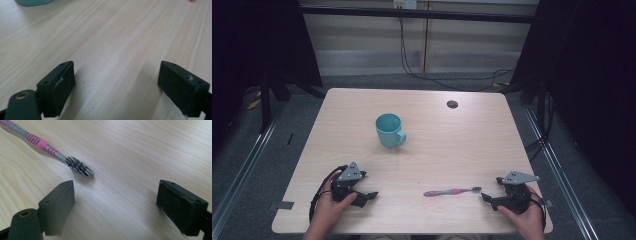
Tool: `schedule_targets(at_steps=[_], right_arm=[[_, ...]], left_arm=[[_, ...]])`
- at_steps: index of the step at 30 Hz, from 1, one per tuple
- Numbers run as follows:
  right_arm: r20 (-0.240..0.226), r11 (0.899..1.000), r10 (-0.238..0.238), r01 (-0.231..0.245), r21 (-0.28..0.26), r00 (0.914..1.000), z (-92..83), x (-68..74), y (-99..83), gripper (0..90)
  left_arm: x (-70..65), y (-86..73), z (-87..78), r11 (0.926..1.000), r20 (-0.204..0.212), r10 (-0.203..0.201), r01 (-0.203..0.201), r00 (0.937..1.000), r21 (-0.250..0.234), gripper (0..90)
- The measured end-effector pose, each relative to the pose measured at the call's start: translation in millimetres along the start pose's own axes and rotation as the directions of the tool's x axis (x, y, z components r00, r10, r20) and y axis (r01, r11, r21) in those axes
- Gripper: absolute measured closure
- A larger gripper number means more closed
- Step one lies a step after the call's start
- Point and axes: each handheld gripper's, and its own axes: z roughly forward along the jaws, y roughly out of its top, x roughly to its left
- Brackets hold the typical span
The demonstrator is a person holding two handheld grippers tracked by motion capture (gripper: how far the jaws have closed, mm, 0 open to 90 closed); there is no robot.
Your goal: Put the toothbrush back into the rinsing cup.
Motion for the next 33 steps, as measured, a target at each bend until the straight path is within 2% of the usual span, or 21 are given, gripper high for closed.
schedule_targets(at_steps=[6, 7, 13, 16, 20, 22, 27, 28, 33], right_arm=[[0.000, 1.000, -0.001, 0.001, -0.001, 1.0000, 0.0, -0.2, 0.0, 14.8], [0.000, 1.000, -0.004, 0.004, -0.001, 1.0000, 0.1, -0.4, 0.2, 14.8], [-0.008, 1.000, 0.004, -0.004, -0.001, 1.0000, 0.0, -2.0, 0.6, 14.9], [-0.016, 1.000, -0.010, 0.010, 0.020, 0.9998, -0.4, -2.7, 2.8, 14.9], [-0.048, 0.999, -0.031, 0.033, 0.042, 0.9984, -0.6, -2.4, 6.9, 15.0], [-0.053, 0.998, -0.049, 0.051, 0.040, 0.9974, -0.5, -1.4, 9.0, 16.0], [-0.090, 0.999, -0.048, 0.049, 0.009, 0.9948, -2.7, -0.7, 18.6, 16.7], [-0.089, 0.998, -0.065, 0.066, 0.012, 0.9939, -4.7, 0.1, 26.0, 17.3], [-0.117, 0.996, -0.086, 0.088, 0.019, 0.9895, -4.6, 0.3, 35.6, 18.6]], left_arm=[[0.1, 0.0, 0.0, 1.0000, 0.000, 0.000, 0.000, 1.0000, 0.000, 14.0], [1.0, 0.2, -0.5, 0.9999, 0.000, 0.013, -0.013, 0.9999, 0.008, 14.0], [0.3, 0.2, -0.1, 1.0000, -0.001, 0.006, -0.006, 1.0000, 0.005, 13.9], [0.8, 0.3, -0.4, 0.9999, 0.000, 0.012, -0.012, 0.9999, 0.010, 14.0], [0.9, 0.3, -0.4, 0.9999, 0.000, 0.013, -0.013, 0.9999, 0.010, 13.9], [0.9, 0.3, -0.4, 0.9999, 0.000, 0.013, -0.013, 0.9999, 0.009, 13.9], [0.9, 0.3, -0.5, 0.9999, 0.000, 0.014, -0.014, 0.9999, 0.010, 13.9], [0.8, 0.3, -0.4, 0.9999, 0.001, 0.012, -0.012, 0.9999, 0.010, 13.9], [0.4, 0.3, -0.3, 1.0000, 0.000, 0.007, -0.007, 1.0000, 0.006, 13.9]])
